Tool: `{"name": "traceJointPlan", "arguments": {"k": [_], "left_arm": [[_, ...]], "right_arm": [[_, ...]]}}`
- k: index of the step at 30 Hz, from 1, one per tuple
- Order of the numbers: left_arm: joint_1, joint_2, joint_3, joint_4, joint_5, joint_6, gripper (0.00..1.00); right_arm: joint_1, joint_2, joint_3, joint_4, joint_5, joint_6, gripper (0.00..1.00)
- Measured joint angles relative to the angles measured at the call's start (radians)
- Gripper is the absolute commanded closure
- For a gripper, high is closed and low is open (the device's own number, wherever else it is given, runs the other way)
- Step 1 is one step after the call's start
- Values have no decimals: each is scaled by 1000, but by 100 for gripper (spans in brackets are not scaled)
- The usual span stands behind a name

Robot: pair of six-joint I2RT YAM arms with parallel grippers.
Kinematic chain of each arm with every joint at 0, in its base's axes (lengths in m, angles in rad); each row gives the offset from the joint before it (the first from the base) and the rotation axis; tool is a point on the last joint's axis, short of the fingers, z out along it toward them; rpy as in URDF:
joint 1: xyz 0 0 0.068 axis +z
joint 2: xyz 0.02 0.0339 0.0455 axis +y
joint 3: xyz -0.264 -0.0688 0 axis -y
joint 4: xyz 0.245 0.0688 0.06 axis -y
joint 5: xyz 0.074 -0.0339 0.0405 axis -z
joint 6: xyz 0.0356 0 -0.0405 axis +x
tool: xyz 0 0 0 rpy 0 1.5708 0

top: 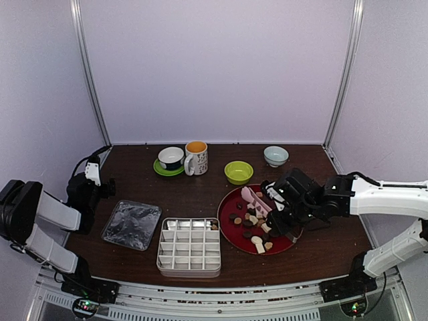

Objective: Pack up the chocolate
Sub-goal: Place the fake chocolate in the empty pocket of the box.

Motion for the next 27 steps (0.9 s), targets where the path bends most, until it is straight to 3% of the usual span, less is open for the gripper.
{"name": "traceJointPlan", "arguments": {"k": [13, 27], "left_arm": [[0, 0, 0, 0, 0, 0, 2], [0, 0, 0, 0, 0, 0, 2]], "right_arm": [[-25, -14, -19, -2, -21, 3, 74], [-33, -71, -2, -154, -10, 48, 75]]}}
